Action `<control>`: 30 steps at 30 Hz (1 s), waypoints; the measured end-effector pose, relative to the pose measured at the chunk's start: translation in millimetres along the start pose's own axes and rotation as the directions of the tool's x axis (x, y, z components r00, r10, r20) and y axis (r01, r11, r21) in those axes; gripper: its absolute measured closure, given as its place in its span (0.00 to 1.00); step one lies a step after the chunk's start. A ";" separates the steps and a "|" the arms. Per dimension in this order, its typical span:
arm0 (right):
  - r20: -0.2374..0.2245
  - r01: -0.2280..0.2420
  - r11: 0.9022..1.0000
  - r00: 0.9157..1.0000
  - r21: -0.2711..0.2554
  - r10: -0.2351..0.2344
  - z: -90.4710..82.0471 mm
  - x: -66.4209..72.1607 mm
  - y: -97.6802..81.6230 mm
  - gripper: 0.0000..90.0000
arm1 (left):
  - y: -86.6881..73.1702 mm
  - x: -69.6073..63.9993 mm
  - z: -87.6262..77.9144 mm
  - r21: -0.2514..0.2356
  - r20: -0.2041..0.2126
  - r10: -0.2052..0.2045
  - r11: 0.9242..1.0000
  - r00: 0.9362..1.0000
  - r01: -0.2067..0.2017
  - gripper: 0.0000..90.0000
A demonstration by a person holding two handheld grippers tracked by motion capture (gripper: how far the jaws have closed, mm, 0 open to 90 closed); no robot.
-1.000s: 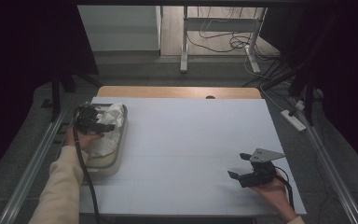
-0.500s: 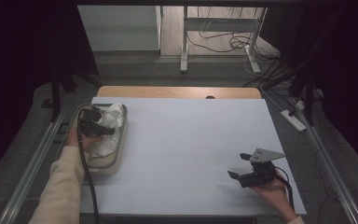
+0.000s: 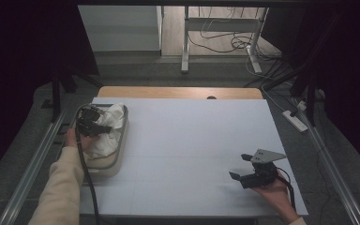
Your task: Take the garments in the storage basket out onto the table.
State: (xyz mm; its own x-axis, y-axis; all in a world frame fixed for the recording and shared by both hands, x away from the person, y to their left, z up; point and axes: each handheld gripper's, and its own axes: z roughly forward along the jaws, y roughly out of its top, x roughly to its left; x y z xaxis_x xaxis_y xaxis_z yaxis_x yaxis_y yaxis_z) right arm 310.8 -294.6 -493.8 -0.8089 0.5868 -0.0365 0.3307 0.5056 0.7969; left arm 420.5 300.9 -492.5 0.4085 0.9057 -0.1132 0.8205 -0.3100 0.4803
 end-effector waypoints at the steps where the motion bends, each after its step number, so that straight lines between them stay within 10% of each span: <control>1: 0.000 0.000 1.000 1.000 0.000 0.000 0.0 0.0 0.0 0.15 | 0.0 0.0 0.0 0.000 0.000 0.000 1.000 1.000 0.000 0.81; 30: 0.003 0.002 1.000 1.000 -0.003 -0.002 -1.5 0.1 0.2 0.15 | -8.7 0.9 -34.8 -0.181 0.005 -0.016 0.983 1.000 0.017 0.83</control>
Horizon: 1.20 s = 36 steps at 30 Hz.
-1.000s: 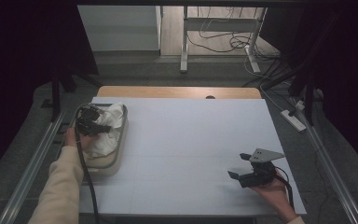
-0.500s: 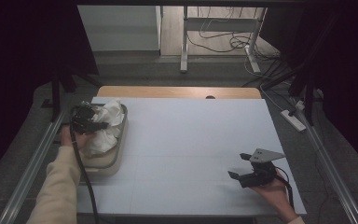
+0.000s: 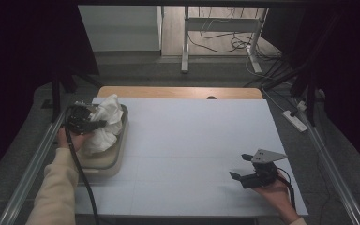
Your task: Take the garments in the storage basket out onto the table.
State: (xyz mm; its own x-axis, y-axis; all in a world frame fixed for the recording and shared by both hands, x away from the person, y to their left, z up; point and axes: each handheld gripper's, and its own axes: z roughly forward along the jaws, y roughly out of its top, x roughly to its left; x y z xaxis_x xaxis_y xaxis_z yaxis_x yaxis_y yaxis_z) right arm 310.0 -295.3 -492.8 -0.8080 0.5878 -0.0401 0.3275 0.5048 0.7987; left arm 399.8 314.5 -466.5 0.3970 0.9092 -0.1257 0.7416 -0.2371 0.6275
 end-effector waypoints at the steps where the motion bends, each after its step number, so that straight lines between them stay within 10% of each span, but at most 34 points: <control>1: 0.000 0.000 1.000 1.000 0.000 0.000 -0.1 0.0 0.0 0.15 | -0.2 0.2 -1.1 -0.003 0.000 0.001 1.000 1.000 -0.001 0.83; 36: -0.003 0.001 1.000 1.000 0.005 -0.001 1.5 0.9 -0.2 0.15 | 0.2 -1.3 -38.1 -0.160 0.029 -0.016 0.987 0.999 0.021 0.83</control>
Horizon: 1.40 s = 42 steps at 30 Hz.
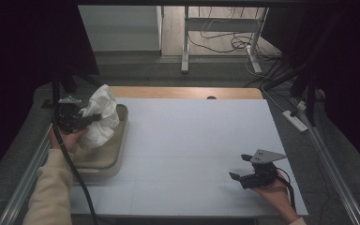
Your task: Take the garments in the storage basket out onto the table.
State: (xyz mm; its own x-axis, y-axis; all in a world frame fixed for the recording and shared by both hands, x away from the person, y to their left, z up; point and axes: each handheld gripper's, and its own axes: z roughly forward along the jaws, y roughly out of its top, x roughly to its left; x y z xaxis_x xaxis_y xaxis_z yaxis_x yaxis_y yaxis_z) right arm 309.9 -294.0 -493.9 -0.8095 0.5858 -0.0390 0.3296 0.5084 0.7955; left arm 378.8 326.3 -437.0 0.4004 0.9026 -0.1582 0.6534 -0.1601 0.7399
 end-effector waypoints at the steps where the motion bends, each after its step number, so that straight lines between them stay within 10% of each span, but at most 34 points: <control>1: 0.001 0.001 1.000 1.000 0.001 -0.001 -0.2 0.0 0.0 0.15 | 0.1 0.0 -0.7 -0.002 -0.002 -0.001 1.000 1.000 0.001 0.83; 42: 0.001 0.002 1.000 1.000 0.009 -0.002 1.2 0.3 -0.2 0.15 | 6.0 -6.0 -38.8 -0.189 0.048 -0.013 0.982 0.999 0.022 0.83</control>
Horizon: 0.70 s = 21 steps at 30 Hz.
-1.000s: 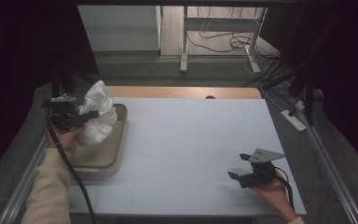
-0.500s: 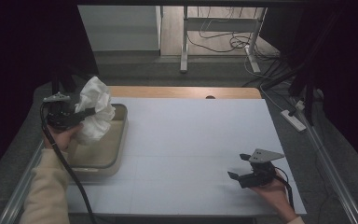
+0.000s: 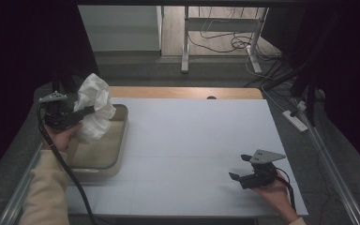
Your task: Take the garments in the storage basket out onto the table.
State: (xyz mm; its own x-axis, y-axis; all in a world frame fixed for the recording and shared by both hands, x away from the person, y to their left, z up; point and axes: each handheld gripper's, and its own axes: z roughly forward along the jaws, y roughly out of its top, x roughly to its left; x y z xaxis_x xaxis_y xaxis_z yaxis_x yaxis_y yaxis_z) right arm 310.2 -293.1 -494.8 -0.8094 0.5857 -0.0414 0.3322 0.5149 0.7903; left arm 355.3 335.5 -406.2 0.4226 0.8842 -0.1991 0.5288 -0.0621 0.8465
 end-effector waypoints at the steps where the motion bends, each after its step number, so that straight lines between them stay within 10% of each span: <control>1: 0.000 0.000 1.000 1.000 0.000 0.000 0.0 0.0 0.0 0.15 | 0.2 -0.3 -0.4 -0.002 0.001 0.001 1.000 1.000 -0.001 0.83; 21: 0.000 0.001 1.000 1.000 0.002 -0.001 0.8 0.1 -0.1 0.15 | 5.4 -8.9 -6.9 -0.031 0.011 0.022 0.999 1.000 -0.022 0.84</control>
State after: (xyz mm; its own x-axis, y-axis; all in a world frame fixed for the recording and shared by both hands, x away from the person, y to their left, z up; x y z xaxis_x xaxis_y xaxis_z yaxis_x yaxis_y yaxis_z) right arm 310.4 -292.6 -495.4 -0.8099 0.5850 -0.0419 0.3322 0.5164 0.7893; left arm 349.3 330.5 -396.4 0.4426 0.8772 -0.1859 0.4967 -0.0673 0.8653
